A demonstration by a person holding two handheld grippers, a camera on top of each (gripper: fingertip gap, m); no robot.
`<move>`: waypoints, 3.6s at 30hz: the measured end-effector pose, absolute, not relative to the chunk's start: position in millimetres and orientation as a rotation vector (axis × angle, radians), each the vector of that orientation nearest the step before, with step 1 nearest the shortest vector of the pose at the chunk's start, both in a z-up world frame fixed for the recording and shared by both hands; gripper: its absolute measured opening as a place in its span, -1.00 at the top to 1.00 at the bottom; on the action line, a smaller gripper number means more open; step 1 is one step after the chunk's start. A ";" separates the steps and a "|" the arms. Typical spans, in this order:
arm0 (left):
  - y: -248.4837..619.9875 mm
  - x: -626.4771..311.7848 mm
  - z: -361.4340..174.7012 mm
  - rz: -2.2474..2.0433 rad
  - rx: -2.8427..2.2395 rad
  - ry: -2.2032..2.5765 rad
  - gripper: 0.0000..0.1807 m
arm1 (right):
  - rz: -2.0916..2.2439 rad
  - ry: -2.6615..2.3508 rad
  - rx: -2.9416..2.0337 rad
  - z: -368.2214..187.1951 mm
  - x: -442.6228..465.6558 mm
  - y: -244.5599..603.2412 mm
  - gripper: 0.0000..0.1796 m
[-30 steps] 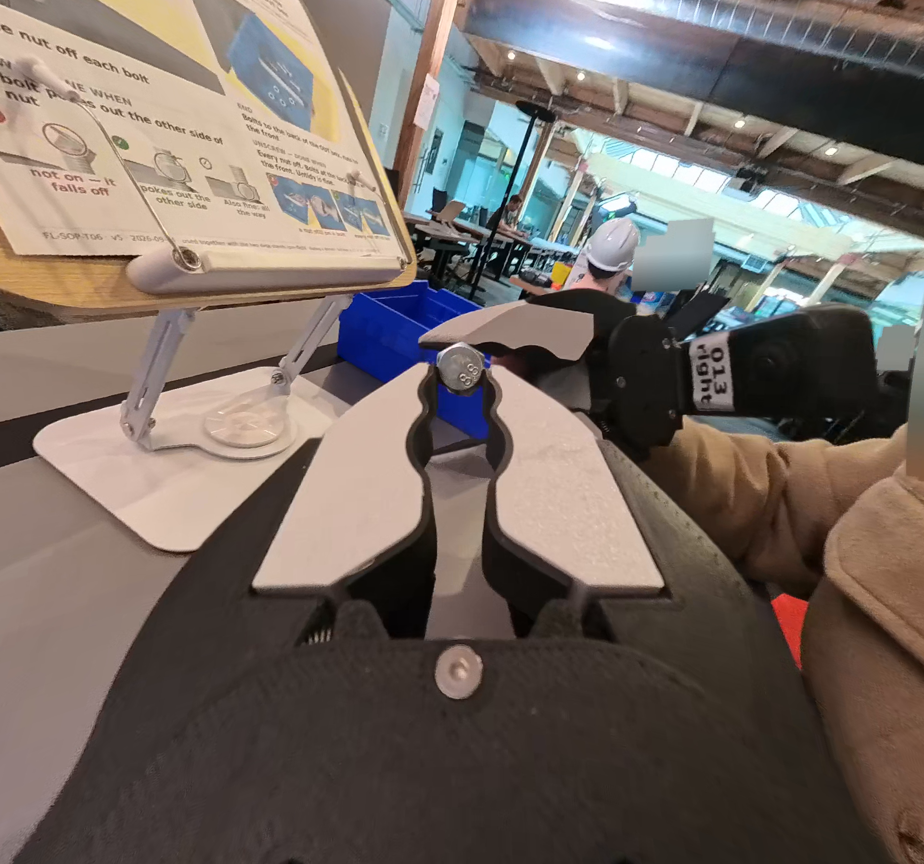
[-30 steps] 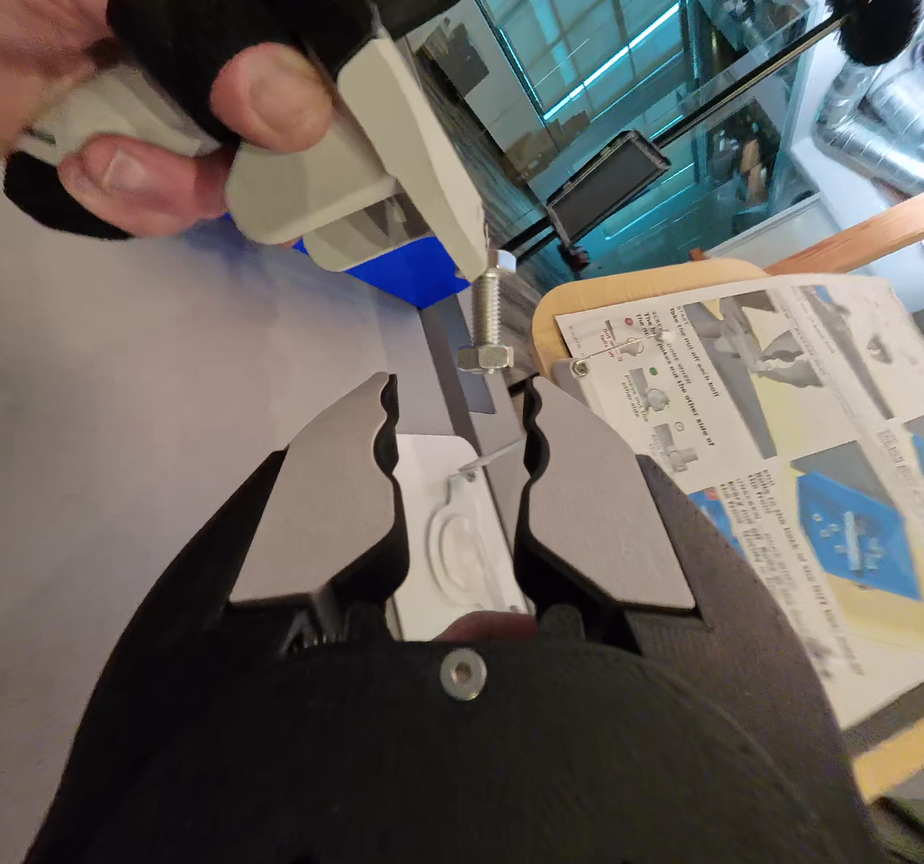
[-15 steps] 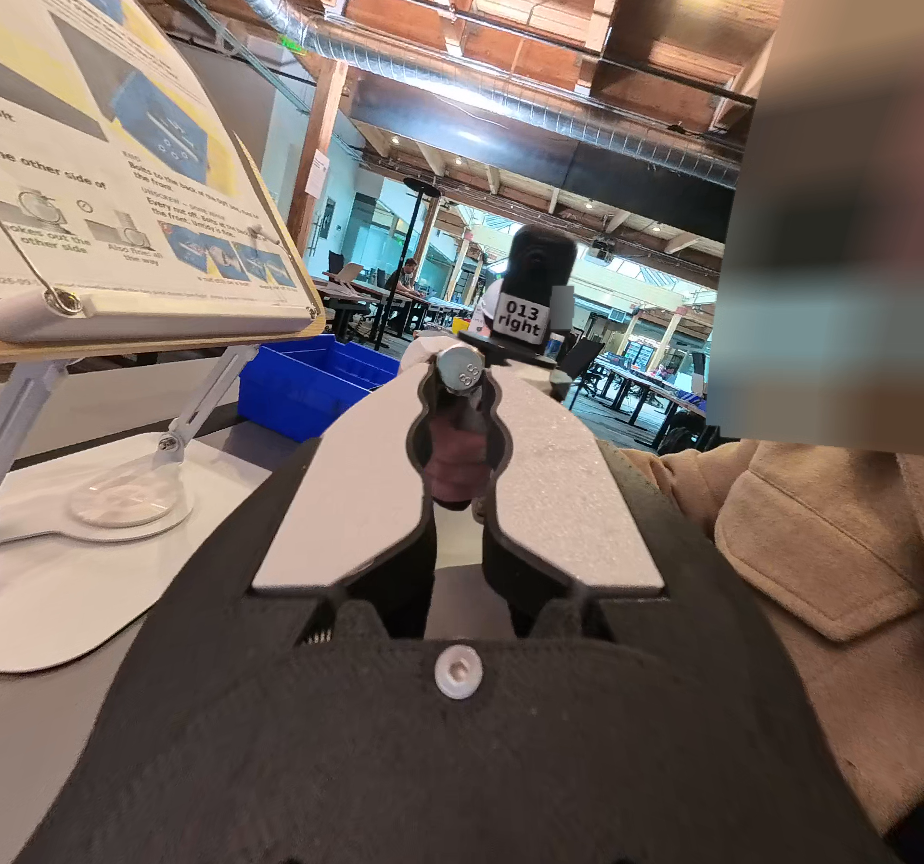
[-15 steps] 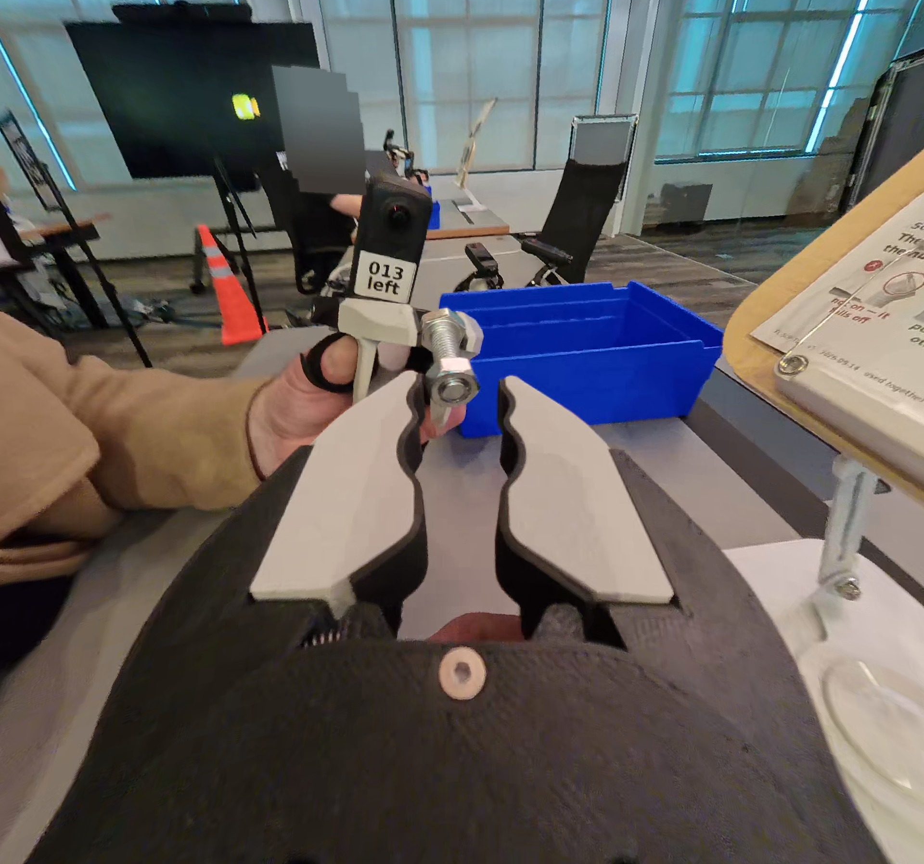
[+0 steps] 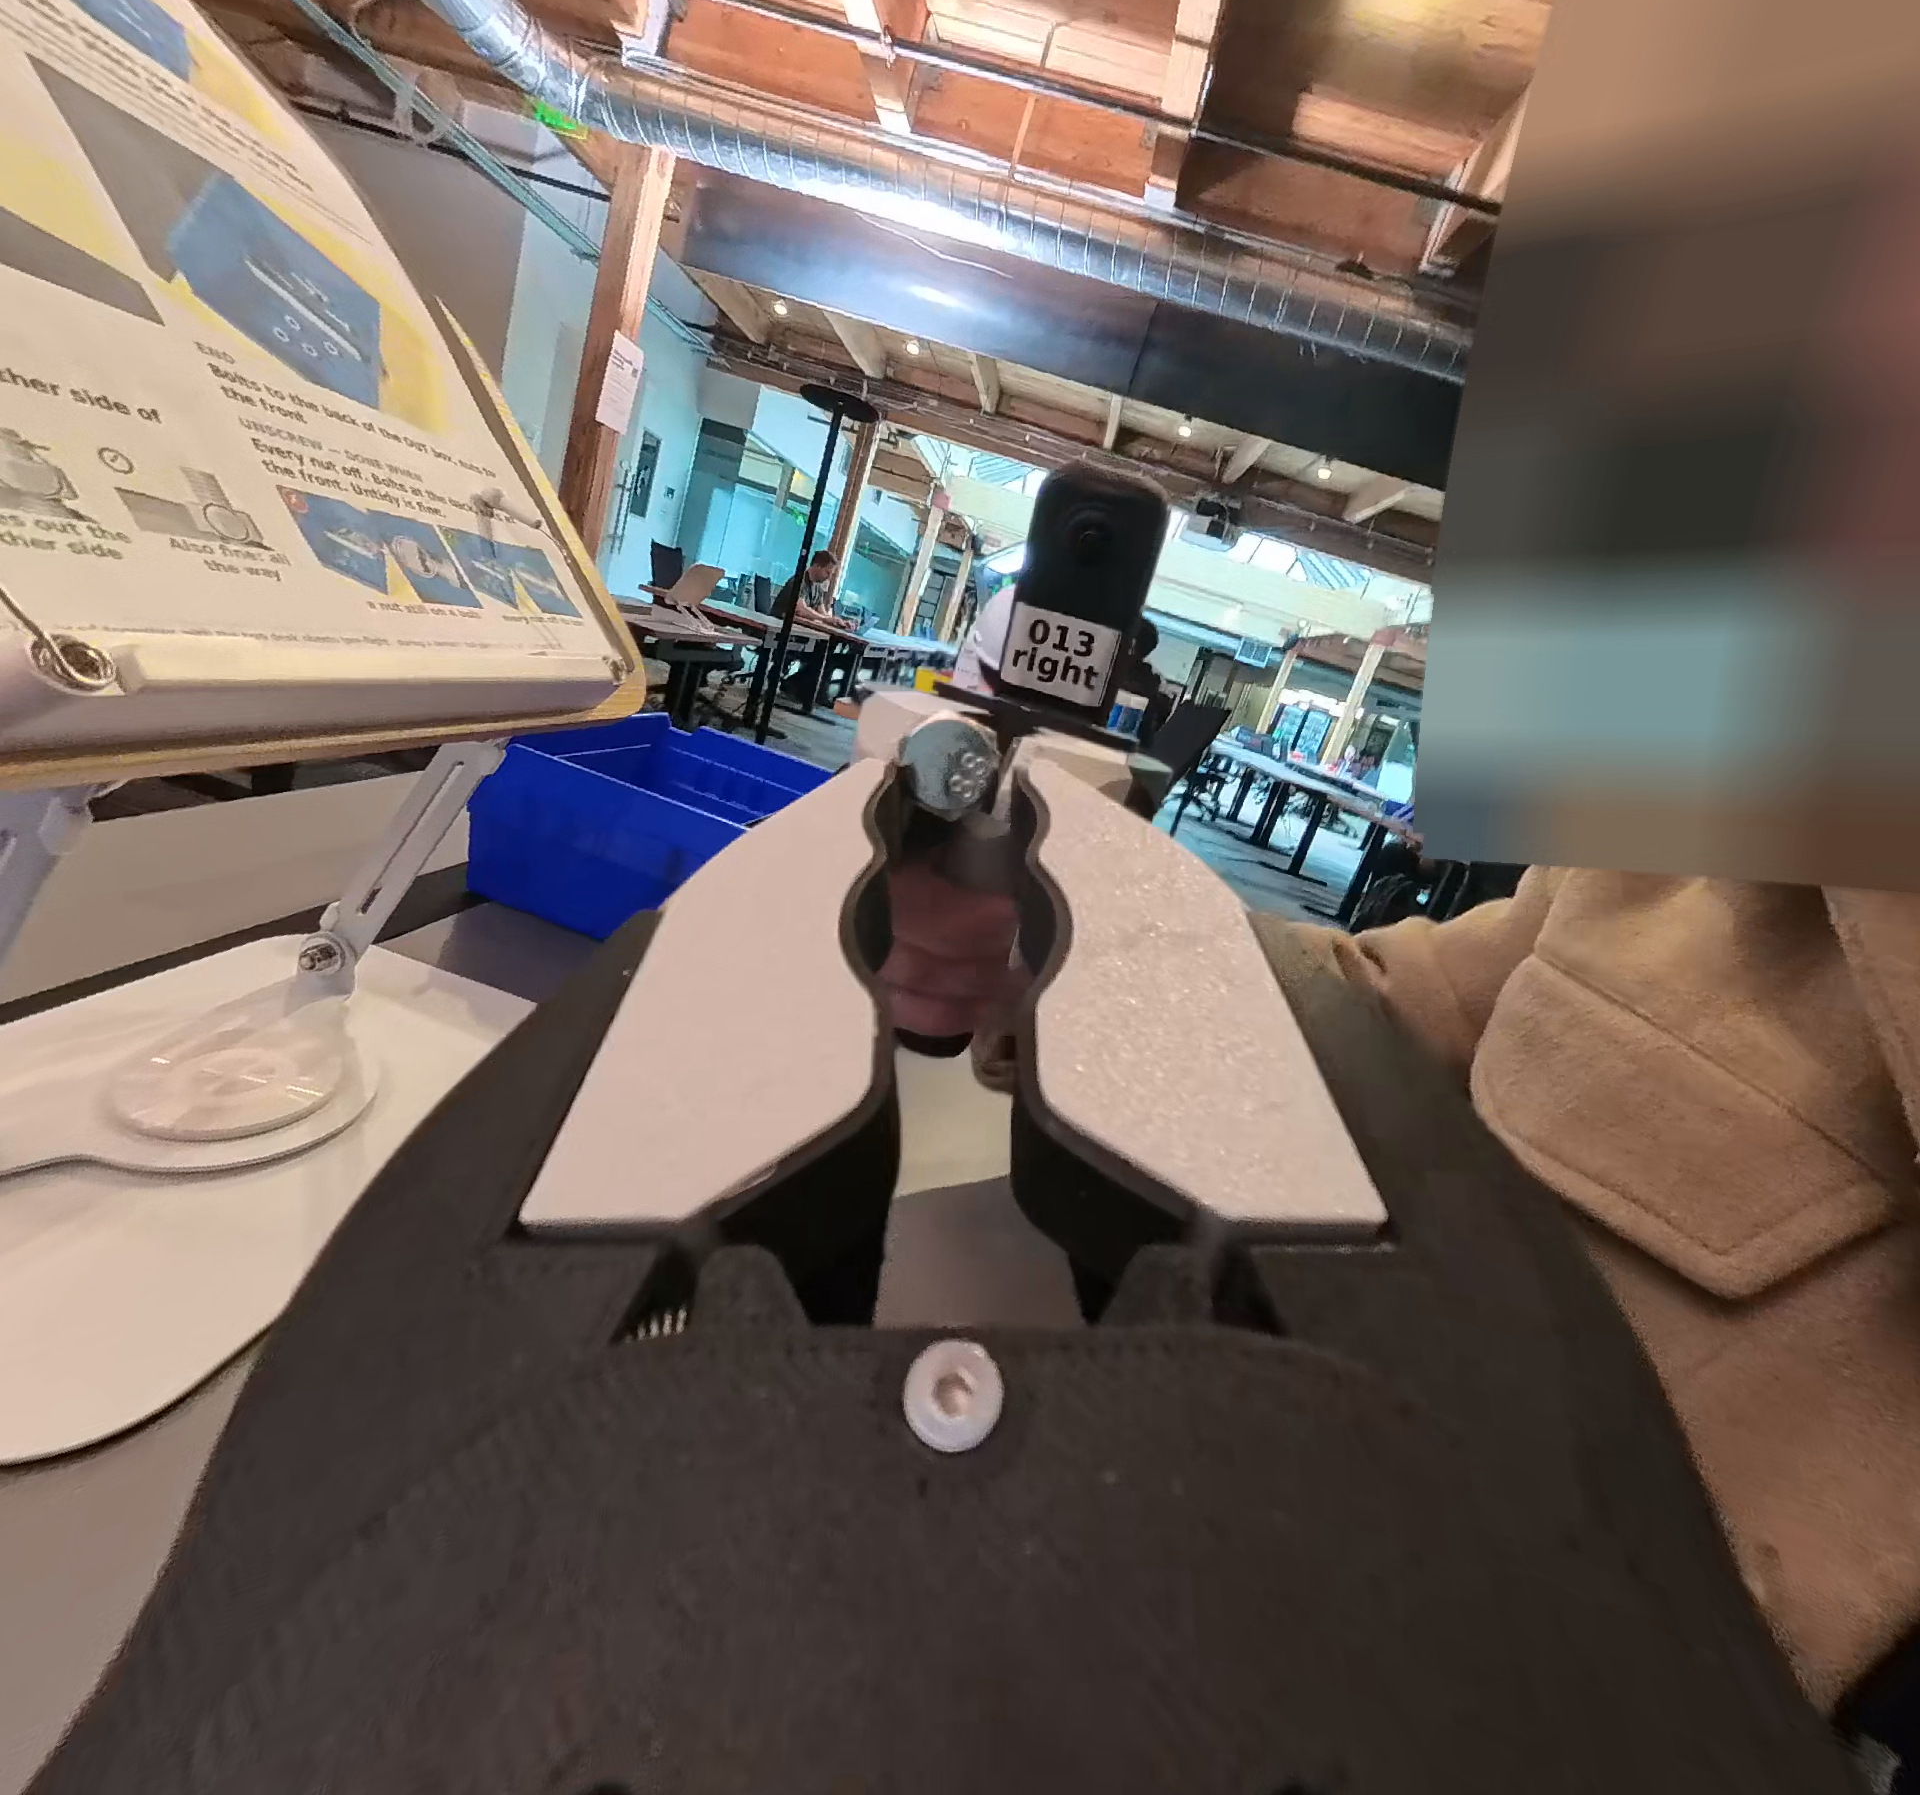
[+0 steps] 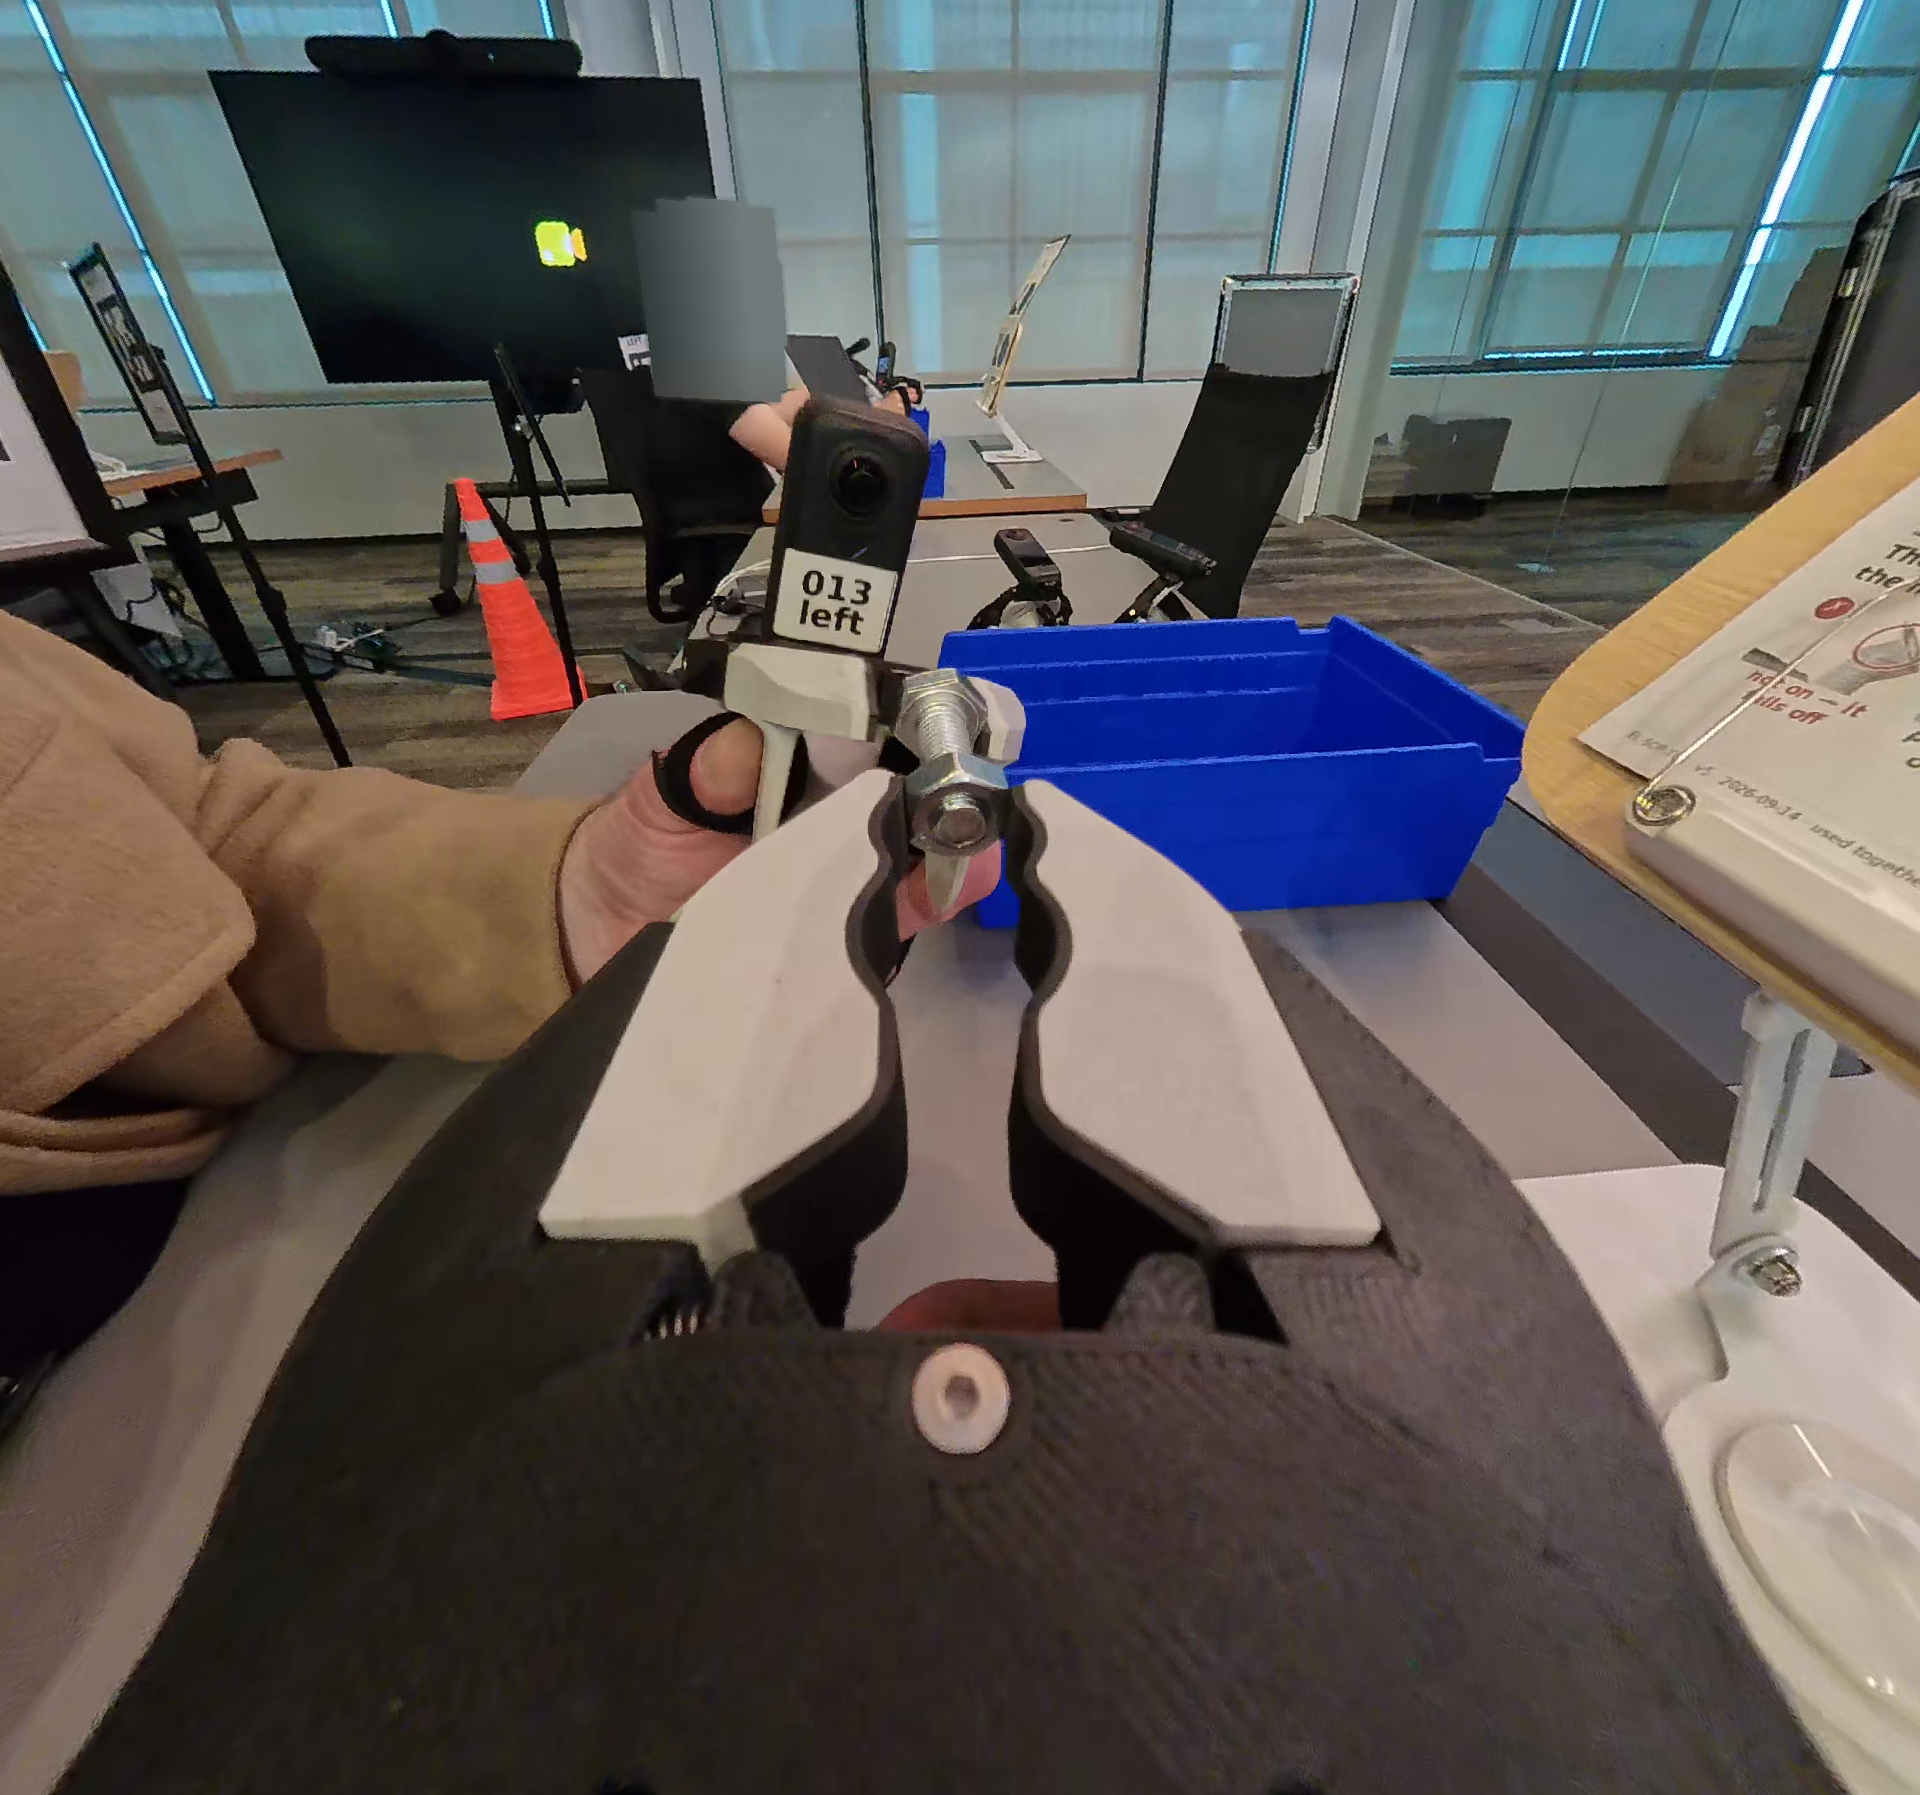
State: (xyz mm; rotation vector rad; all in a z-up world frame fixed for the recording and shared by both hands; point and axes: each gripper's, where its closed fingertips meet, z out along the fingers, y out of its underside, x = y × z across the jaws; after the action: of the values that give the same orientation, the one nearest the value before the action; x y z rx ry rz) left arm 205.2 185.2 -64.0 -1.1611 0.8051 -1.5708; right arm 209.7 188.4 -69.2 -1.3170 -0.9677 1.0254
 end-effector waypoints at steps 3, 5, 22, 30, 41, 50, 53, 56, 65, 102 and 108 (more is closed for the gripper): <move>182.7 205.0 -61.9 -1.467 -1.147 0.864 0.69 | 1.058 -0.974 -1.323 -67.0 211.9 187.3 0.80; 179.8 205.7 -61.7 -1.362 -1.132 0.927 0.63 | 1.087 -1.005 -1.339 -69.4 211.9 184.7 0.80; 168.8 209.0 -73.0 -1.129 -1.096 1.145 0.79 | 1.234 -1.070 -1.323 -75.4 206.4 171.1 0.80; 167.5 208.7 -74.6 -1.138 -1.090 1.157 0.80 | 1.201 -1.091 -1.303 -77.1 206.1 170.6 0.80; 172.4 205.1 -73.0 -1.118 -1.097 1.127 0.81 | 1.151 -1.101 -1.297 -73.5 208.2 171.2 0.57; 176.3 201.5 -70.4 -1.139 -1.116 1.085 0.81 | 1.164 -1.181 -1.117 -40.1 222.7 143.6 0.72; 174.0 203.0 -69.7 -1.140 -1.107 1.091 0.81 | 1.104 -1.136 -1.219 -54.3 223.8 164.9 0.56; 171.4 204.1 -68.2 -1.183 -1.095 1.083 0.81 | 1.093 -1.136 -1.271 -68.9 216.7 170.9 0.49; 172.1 204.1 -69.3 -1.239 -1.095 1.061 0.81 | 1.228 -1.228 -1.080 -49.1 214.7 132.1 0.81; 164.6 201.7 -62.2 -1.427 -1.030 1.010 0.81 | 1.075 -1.094 -1.294 -65.9 208.5 168.4 0.75; 165.3 201.2 -62.5 -1.438 -1.034 1.003 0.81 | 1.051 -1.107 -1.283 -66.2 207.4 166.9 0.81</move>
State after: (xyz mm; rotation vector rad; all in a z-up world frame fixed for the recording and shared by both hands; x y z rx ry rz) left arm 201.2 165.3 -62.5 -1.0339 1.0033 -1.4377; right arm 207.4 166.9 -66.2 -1.2825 -1.1068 1.0515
